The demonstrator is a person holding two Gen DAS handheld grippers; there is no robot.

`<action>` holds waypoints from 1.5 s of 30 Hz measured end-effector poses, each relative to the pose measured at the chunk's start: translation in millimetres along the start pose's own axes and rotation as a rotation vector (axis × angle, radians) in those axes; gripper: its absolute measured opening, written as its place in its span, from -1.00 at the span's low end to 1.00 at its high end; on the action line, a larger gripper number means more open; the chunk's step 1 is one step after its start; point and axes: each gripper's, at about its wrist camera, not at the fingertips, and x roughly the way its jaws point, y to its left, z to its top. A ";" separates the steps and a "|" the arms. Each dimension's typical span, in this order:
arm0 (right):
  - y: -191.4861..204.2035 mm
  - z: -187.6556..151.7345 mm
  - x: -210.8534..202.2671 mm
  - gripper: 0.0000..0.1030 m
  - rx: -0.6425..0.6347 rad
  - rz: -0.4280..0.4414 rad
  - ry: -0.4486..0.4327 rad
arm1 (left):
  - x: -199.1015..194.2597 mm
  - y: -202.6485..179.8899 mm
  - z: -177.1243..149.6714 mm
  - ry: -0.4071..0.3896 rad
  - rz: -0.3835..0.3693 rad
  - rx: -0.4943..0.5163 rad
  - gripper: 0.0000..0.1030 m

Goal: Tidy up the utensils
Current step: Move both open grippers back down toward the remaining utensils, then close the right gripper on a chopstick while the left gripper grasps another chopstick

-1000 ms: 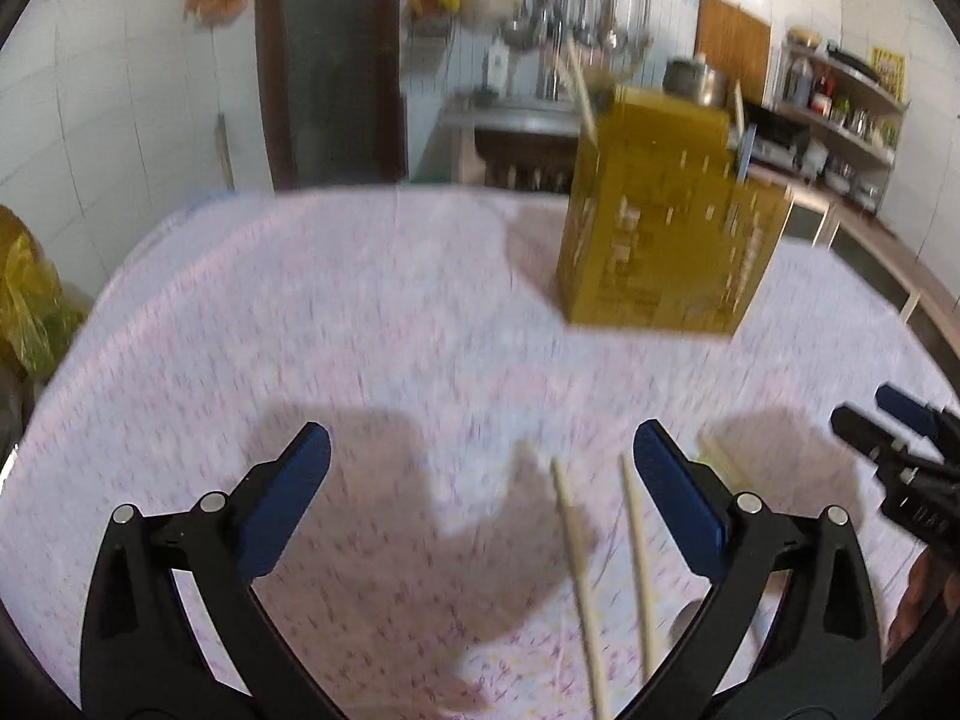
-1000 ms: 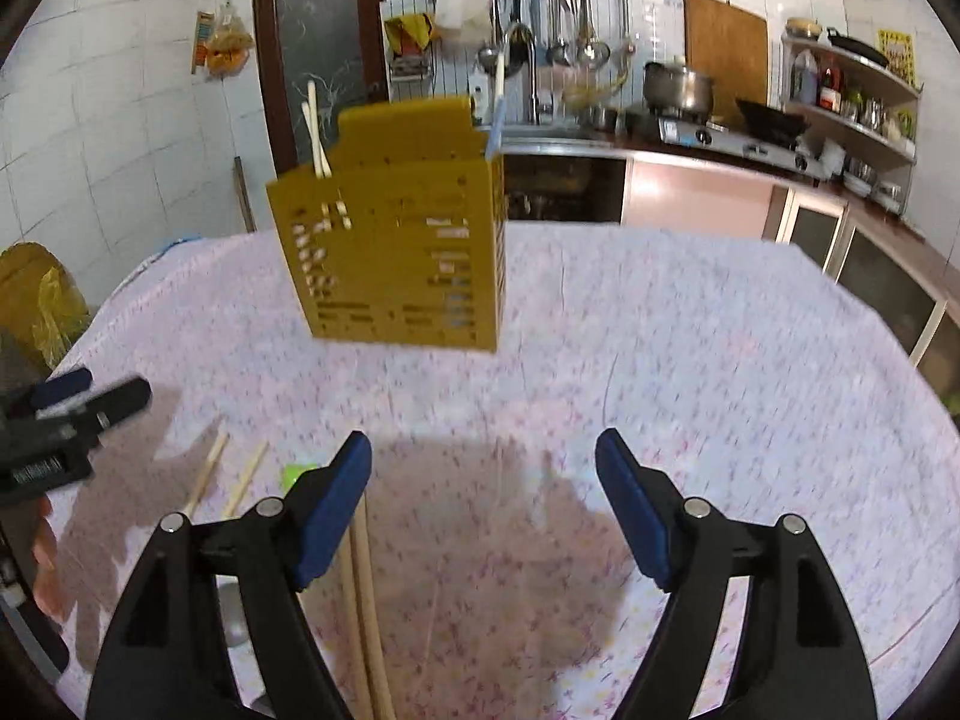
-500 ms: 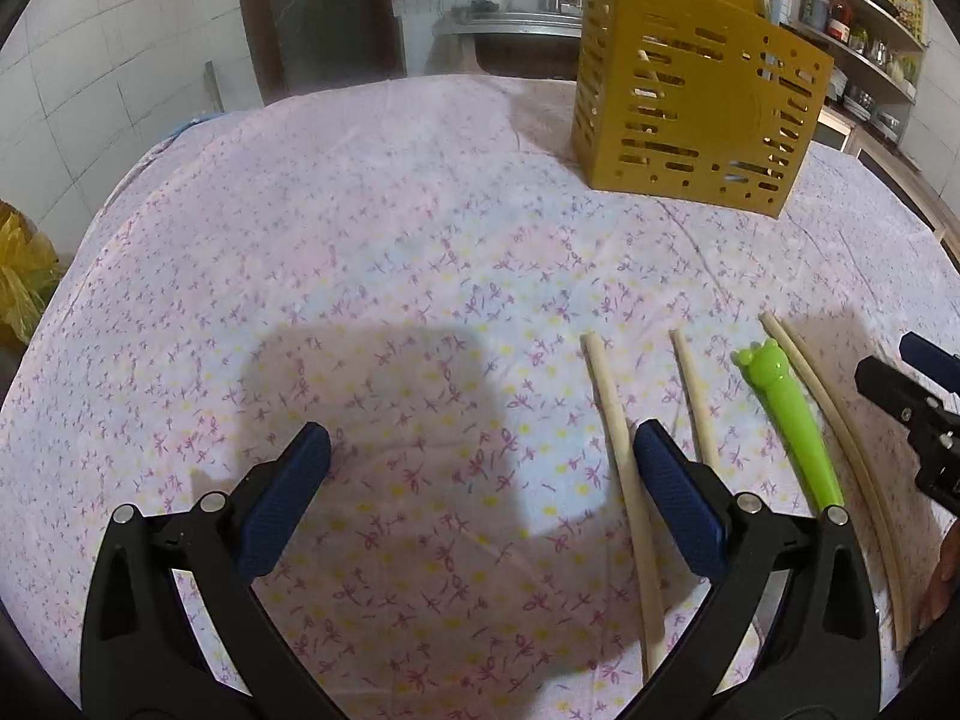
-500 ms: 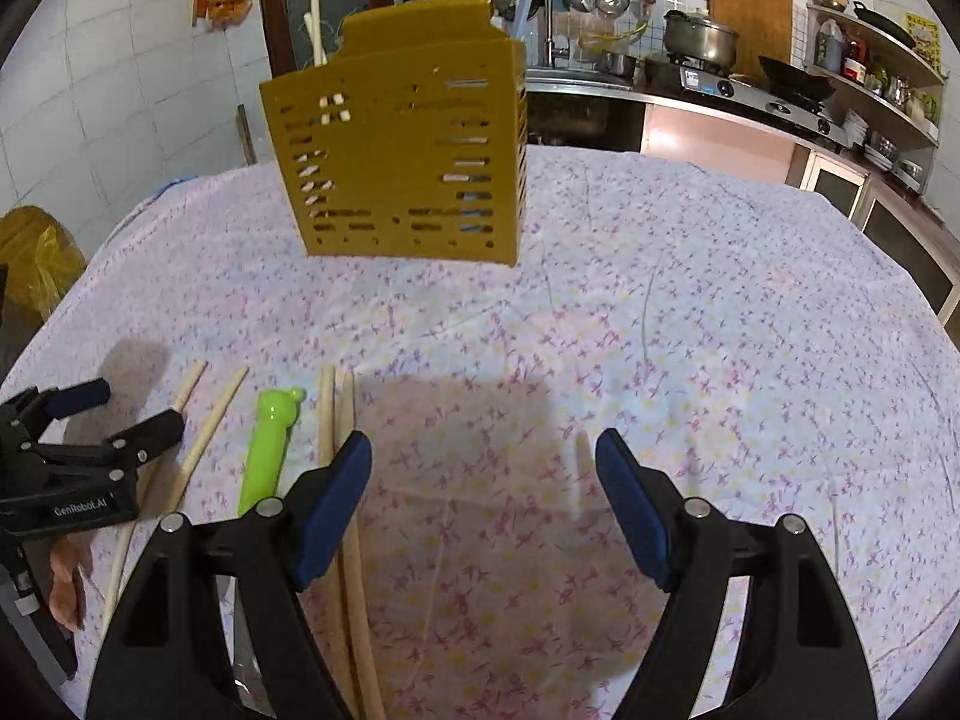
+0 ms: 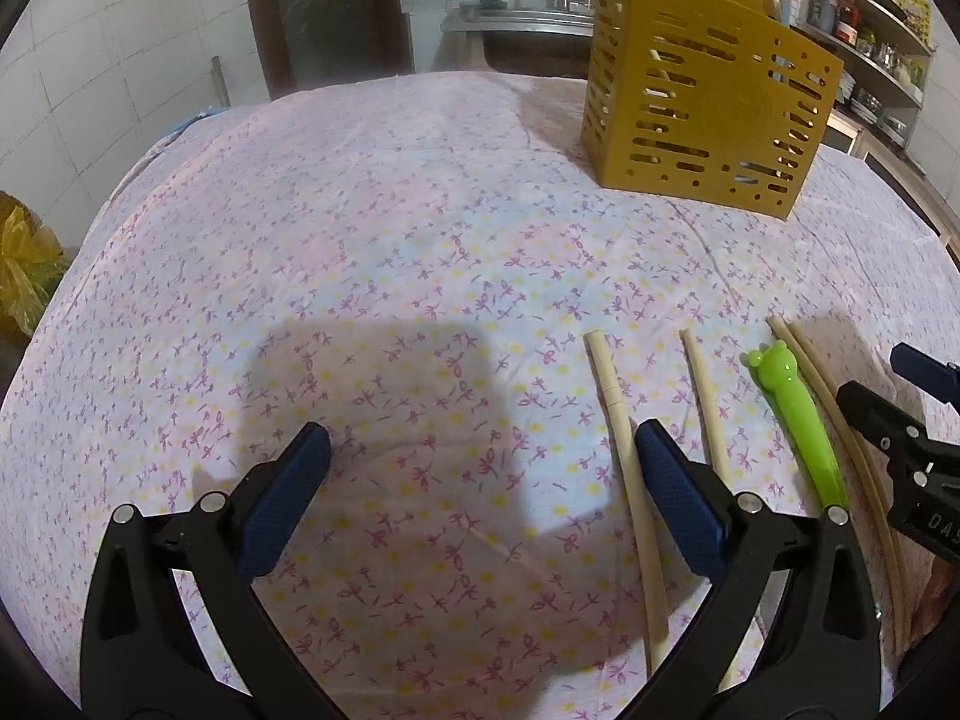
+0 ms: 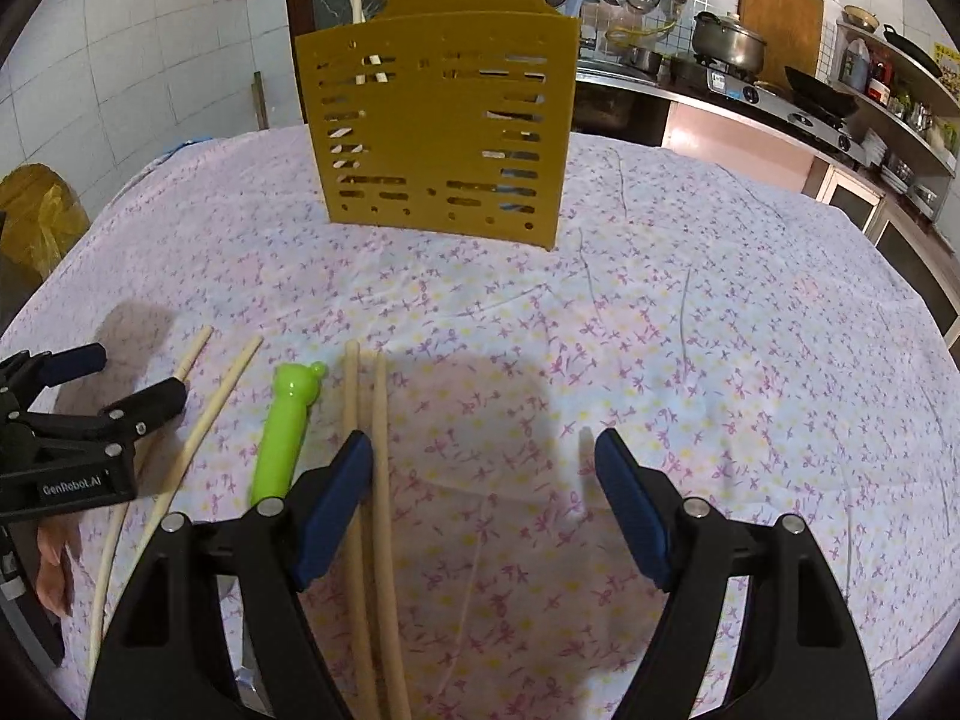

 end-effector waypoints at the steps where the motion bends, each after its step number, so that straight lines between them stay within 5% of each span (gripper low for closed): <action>1: 0.6 -0.4 0.2 0.45 -0.001 -0.003 0.001 | 0.6 0.4 -0.2 0.001 0.001 0.000 0.90; 9: 18.1 2.1 6.2 -0.08 -0.051 0.002 0.027 | 1.5 -1.2 1.6 0.005 0.011 -0.008 0.89; 16: 15.1 3.0 4.4 -0.75 -0.035 -0.016 0.028 | -5.5 -9.9 -0.3 0.001 -0.011 0.012 0.42; 21: 0.3 1.4 3.5 -0.75 0.019 -0.001 0.041 | -7.8 -17.8 0.4 0.011 -0.007 0.026 0.15; 25: -0.2 5.6 7.8 -0.75 0.044 -0.012 0.051 | -7.1 -21.8 4.1 0.030 -0.019 0.036 -0.36; 34: -1.4 12.3 14.2 -0.79 0.069 -0.022 0.067 | 0.8 -32.9 16.6 0.068 -0.007 0.056 -0.85; 45: -3.2 20.6 18.7 -0.89 0.096 -0.064 0.042 | 3.6 -24.7 20.6 0.037 -0.045 0.051 -0.91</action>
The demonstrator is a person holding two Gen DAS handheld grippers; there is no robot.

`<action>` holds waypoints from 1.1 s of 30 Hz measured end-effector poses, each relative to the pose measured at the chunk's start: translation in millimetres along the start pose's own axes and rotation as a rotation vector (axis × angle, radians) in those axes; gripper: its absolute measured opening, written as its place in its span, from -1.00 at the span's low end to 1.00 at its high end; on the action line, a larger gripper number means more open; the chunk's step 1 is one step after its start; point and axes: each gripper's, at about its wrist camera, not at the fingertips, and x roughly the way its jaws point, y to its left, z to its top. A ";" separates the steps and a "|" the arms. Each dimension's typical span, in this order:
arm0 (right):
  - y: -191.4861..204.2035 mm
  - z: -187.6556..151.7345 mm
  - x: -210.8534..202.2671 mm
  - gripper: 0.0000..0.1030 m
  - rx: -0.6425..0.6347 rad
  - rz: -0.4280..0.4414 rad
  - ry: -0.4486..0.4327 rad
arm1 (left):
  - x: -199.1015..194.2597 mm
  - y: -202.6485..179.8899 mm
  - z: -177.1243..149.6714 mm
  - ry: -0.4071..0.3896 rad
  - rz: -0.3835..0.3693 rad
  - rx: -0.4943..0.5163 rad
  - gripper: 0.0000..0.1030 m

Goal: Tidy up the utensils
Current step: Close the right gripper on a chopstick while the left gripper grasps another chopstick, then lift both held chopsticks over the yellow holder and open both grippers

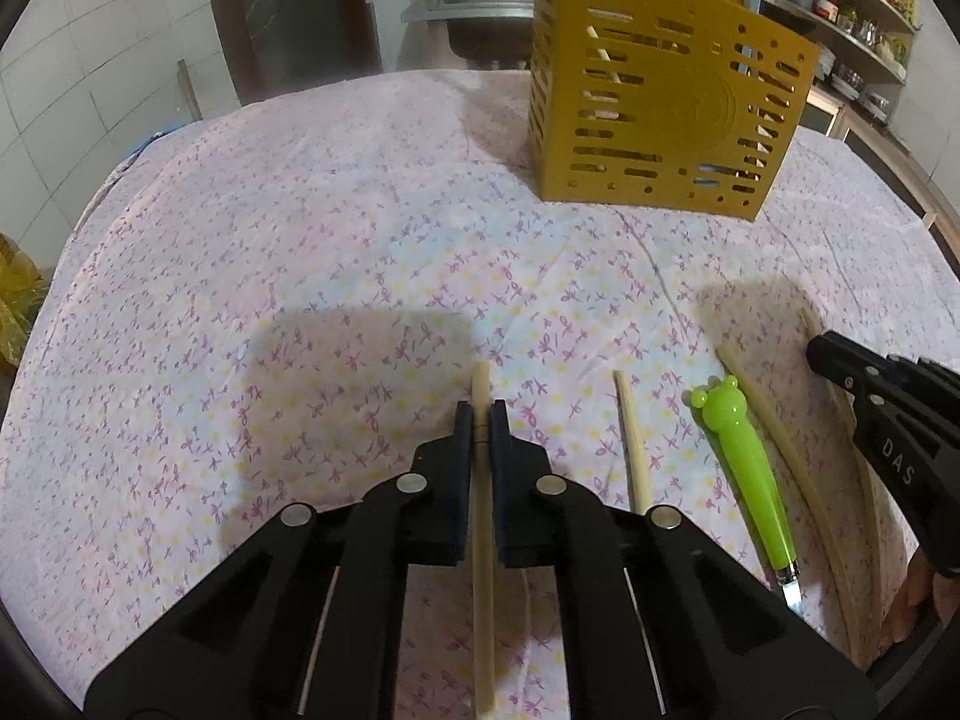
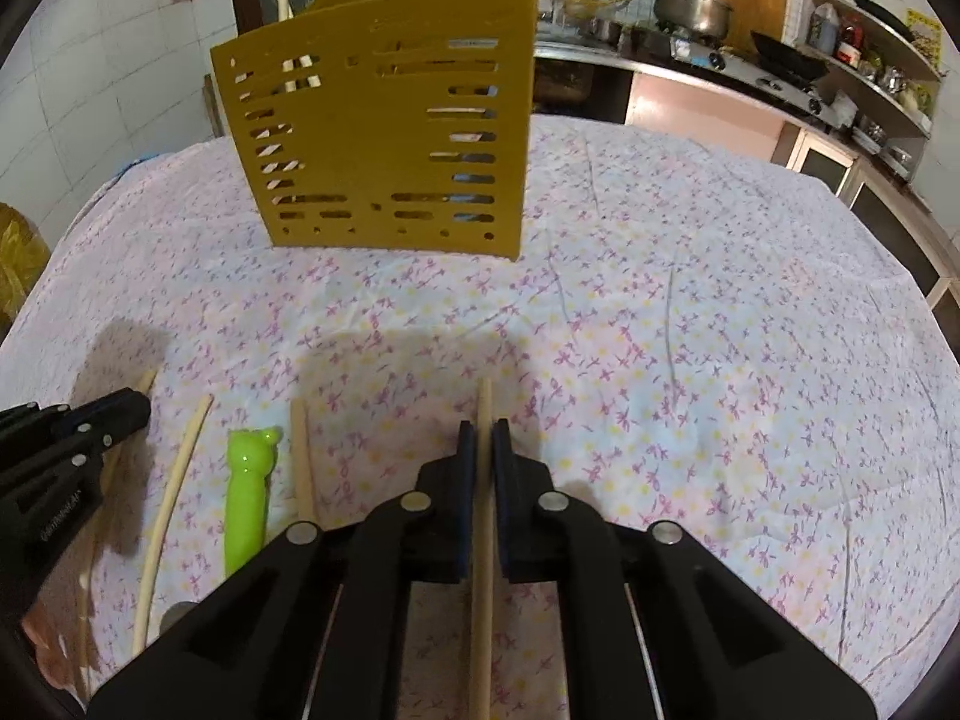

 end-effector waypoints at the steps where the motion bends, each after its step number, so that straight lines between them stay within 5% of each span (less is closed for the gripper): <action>1: -1.4 -1.3 -2.5 -0.89 0.005 0.007 -0.012 | -0.2 1.1 -0.4 -0.008 -0.003 0.000 -0.91; 6: -8.5 0.1 -26.0 -0.89 0.037 0.014 -0.120 | -7.5 7.6 -1.1 -0.044 -0.025 -0.019 -0.91; 24: -29.2 -2.5 -97.8 -0.88 0.115 0.052 -0.484 | -86.4 33.6 1.0 -0.392 -0.068 -0.097 -0.91; 33: -28.5 -6.7 -117.2 -0.88 0.110 0.043 -0.593 | -115.8 49.9 -0.8 -0.516 -0.082 -0.150 -0.91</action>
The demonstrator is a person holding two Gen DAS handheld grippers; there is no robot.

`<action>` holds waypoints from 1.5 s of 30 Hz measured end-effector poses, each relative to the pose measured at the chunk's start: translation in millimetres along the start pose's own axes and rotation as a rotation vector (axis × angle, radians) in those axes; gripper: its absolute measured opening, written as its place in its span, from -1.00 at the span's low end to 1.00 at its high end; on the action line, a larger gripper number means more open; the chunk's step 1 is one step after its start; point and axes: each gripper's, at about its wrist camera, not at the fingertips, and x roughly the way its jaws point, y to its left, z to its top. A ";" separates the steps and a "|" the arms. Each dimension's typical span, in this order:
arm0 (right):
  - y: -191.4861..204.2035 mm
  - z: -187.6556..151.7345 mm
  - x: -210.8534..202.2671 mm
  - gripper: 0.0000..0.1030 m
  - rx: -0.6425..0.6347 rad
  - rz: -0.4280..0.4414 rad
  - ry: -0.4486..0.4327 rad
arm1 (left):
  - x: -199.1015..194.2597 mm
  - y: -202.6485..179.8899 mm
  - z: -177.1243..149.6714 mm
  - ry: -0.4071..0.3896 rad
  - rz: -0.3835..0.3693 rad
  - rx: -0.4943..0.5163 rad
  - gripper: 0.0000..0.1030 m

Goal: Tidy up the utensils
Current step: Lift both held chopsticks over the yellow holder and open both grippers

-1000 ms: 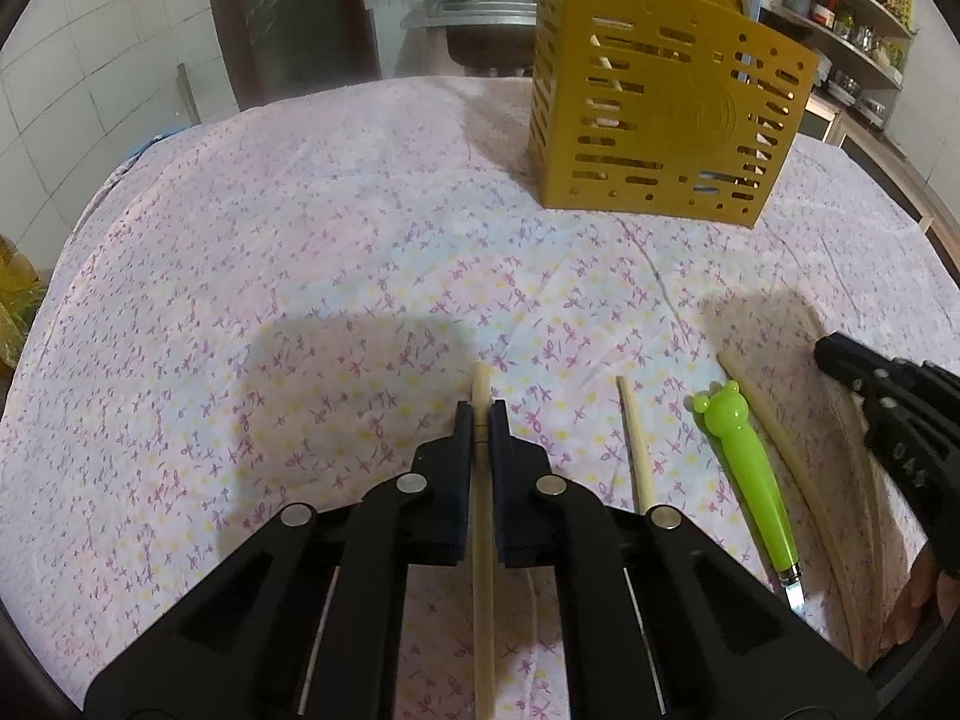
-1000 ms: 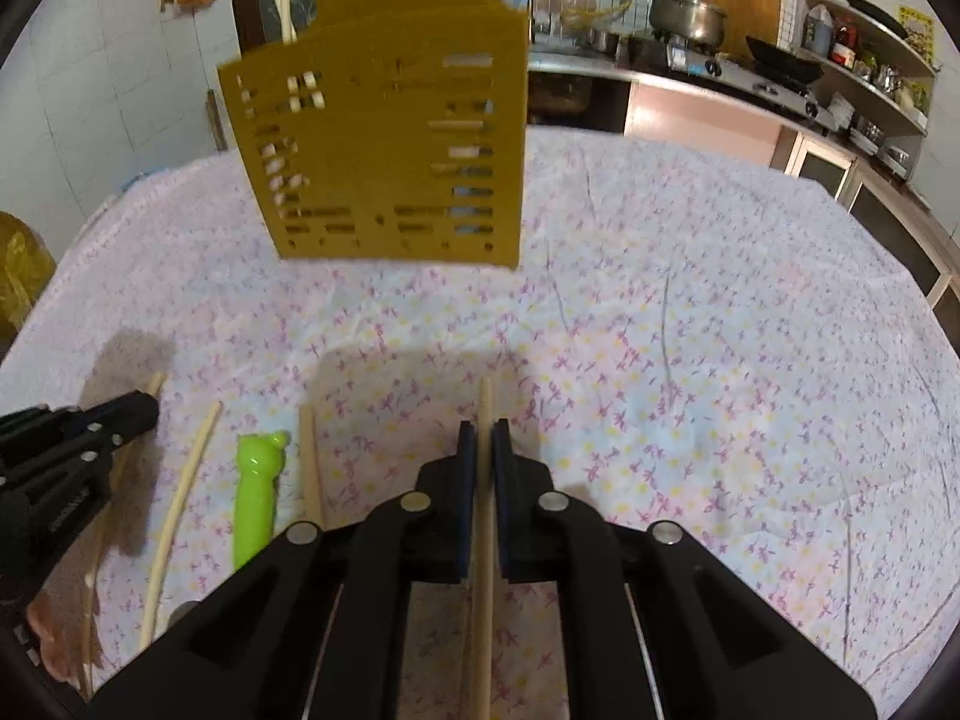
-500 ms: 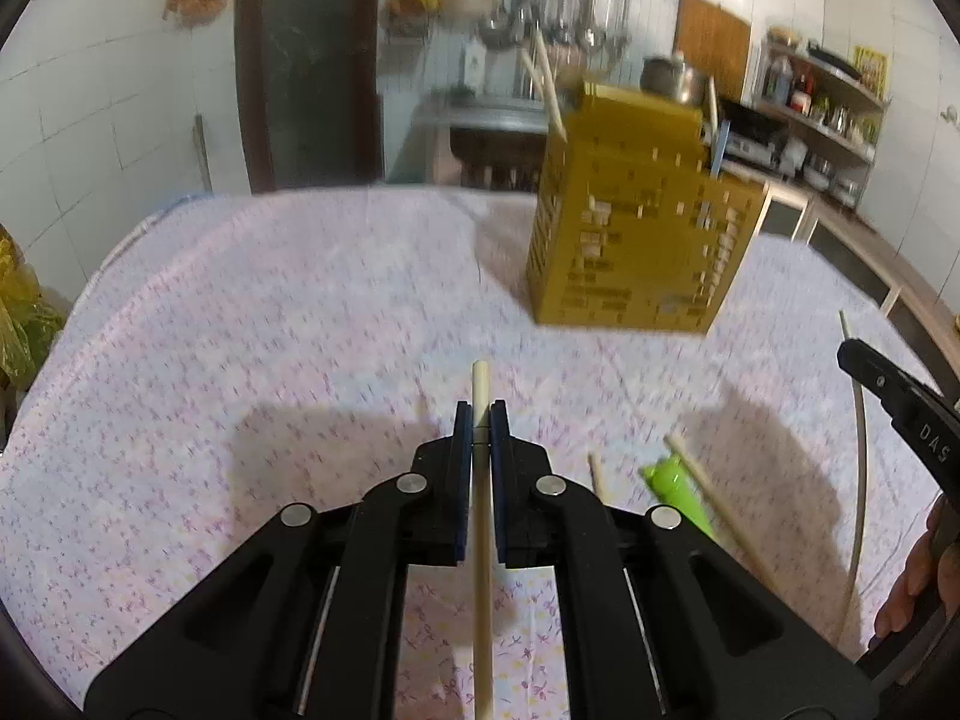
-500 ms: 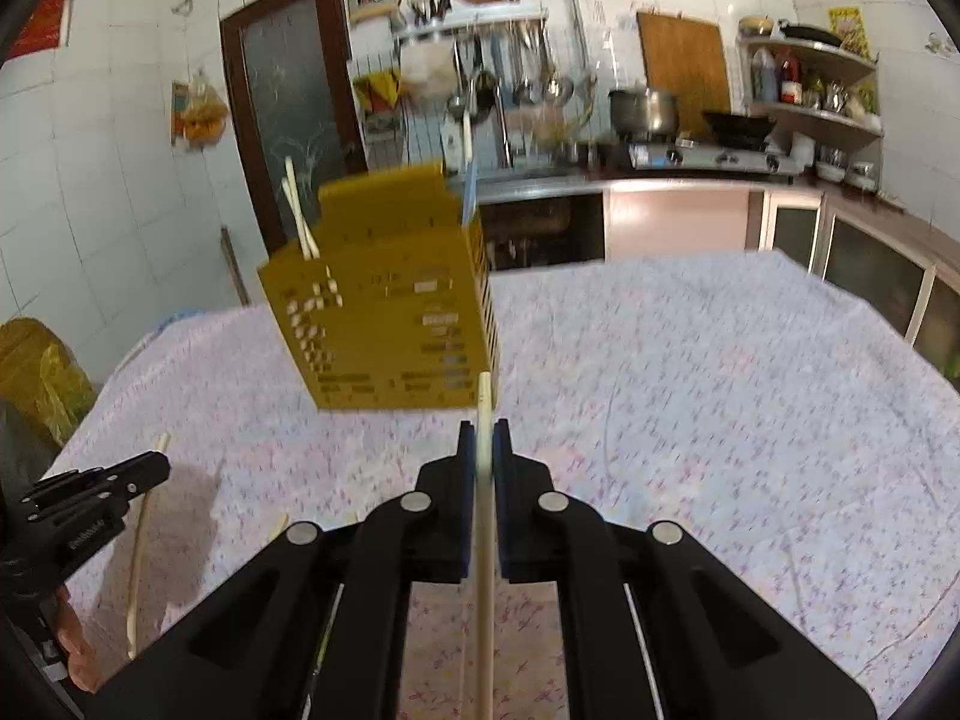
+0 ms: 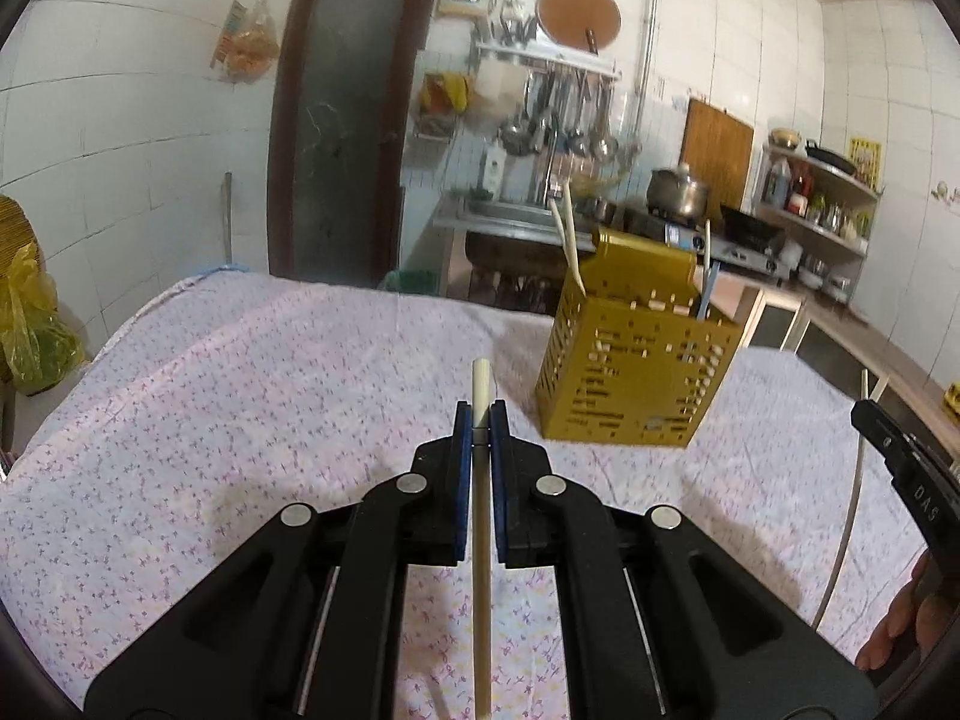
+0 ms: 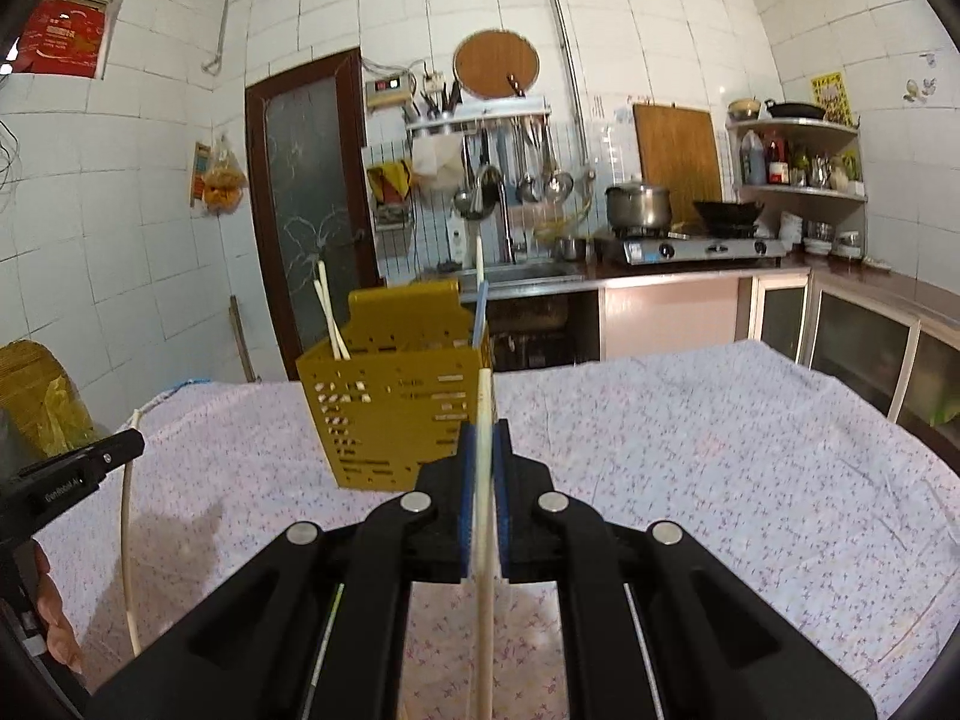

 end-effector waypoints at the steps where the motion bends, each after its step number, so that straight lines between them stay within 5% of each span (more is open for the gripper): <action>1: 1.2 1.1 -2.0 -0.88 -0.006 -0.002 -0.014 | -3.2 0.9 0.5 -0.010 0.000 0.001 -0.91; 21: 18.7 24.4 -30.2 -0.88 -0.074 -0.062 -0.159 | -26.5 -23.8 22.0 -0.143 0.006 0.104 -0.91; 35: 35.1 134.5 3.1 -0.89 -0.082 -0.055 -0.336 | -12.3 -74.2 147.6 -0.410 -0.125 0.098 -0.91; 41: 40.1 175.3 49.3 -0.89 -0.053 -0.022 -0.366 | 32.3 -96.4 187.8 -0.496 -0.171 0.101 -0.91; 45: 42.5 182.6 84.4 -0.89 -0.042 0.000 -0.363 | 81.5 -103.4 194.6 -0.470 -0.166 0.089 -0.91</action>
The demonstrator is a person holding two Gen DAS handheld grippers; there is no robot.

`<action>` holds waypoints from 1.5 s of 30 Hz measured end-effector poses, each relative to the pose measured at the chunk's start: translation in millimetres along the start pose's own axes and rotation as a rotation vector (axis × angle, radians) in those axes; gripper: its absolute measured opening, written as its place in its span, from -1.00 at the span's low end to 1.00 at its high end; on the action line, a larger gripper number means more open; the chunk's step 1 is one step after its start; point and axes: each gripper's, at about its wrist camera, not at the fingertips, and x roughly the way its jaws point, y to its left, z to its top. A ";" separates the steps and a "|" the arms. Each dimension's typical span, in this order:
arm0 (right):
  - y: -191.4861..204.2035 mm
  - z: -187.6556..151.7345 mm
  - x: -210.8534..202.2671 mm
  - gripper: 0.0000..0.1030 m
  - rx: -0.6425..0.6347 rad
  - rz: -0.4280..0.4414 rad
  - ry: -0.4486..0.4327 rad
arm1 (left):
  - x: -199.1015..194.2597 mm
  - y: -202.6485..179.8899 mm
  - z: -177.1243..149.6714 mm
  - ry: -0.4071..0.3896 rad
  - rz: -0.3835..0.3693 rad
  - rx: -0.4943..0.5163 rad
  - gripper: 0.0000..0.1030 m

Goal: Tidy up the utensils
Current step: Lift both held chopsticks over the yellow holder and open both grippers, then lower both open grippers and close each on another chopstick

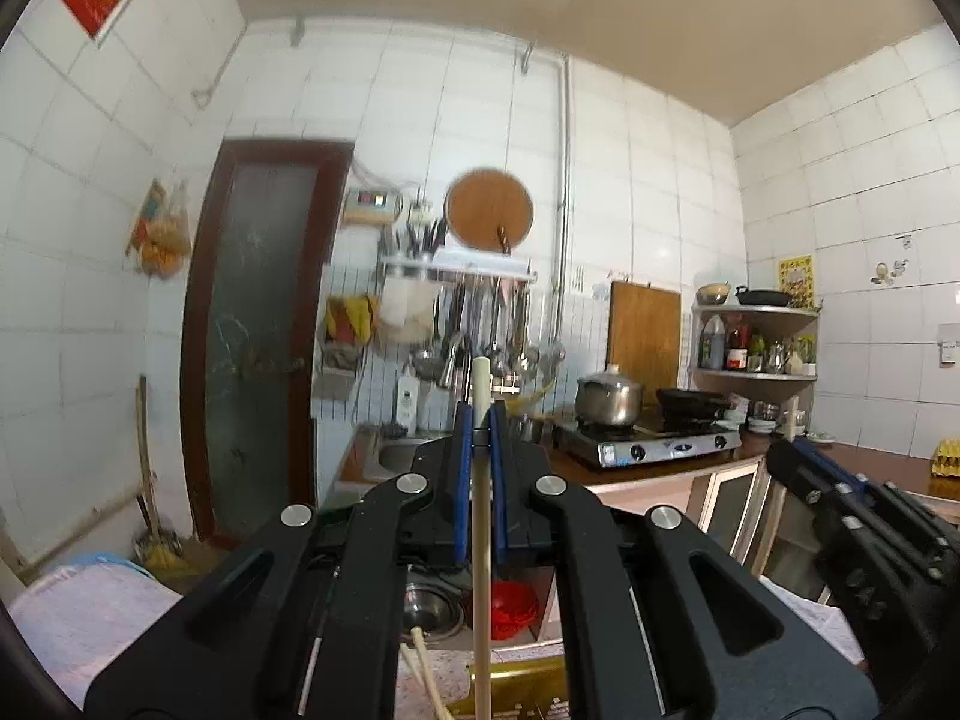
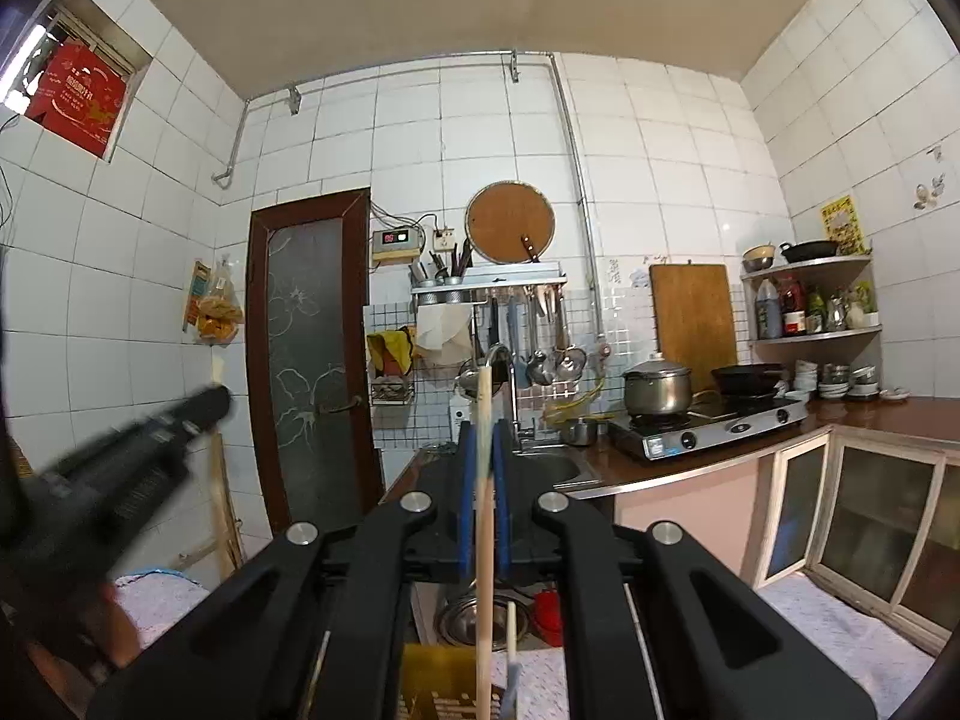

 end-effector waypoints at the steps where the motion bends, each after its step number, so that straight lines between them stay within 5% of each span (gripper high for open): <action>1: 0.1 -6.0 9.4 -0.89 -0.005 0.002 0.007 | 14.6 0.6 -9.9 0.012 0.003 -0.002 -0.91; 12: -14.7 -83.0 47.7 -0.86 -0.001 0.032 0.205 | 53.8 11.8 -77.1 0.177 0.039 0.028 -0.90; 13: -16.6 -84.7 46.1 -0.82 -0.003 0.025 0.224 | 50.5 14.9 -76.8 0.191 0.042 0.025 -0.79; 14: -18.7 -83.8 44.4 -0.48 -0.009 0.018 0.242 | 45.6 19.0 -75.4 0.211 0.048 0.023 -0.65; 16: -24.1 -79.9 35.6 0.30 -0.001 0.009 0.267 | 30.4 27.6 -70.6 0.223 0.076 0.016 0.13; 24: -41.6 -85.5 -28.2 0.38 0.000 -0.041 0.420 | -54.9 51.9 -66.7 0.339 0.141 0.036 0.90; 31: -24.3 -152.2 -84.3 0.38 -0.054 0.017 0.660 | -112.8 46.9 -123.6 0.547 0.157 0.065 0.90; 36: -10.7 -194.5 -104.2 0.38 -0.101 0.072 0.757 | -128.1 47.9 -176.2 0.710 0.152 0.041 0.90; 45: 9.4 -225.5 -110.0 0.37 -0.168 0.126 0.853 | -121.5 64.1 -224.4 0.847 0.180 -0.033 0.90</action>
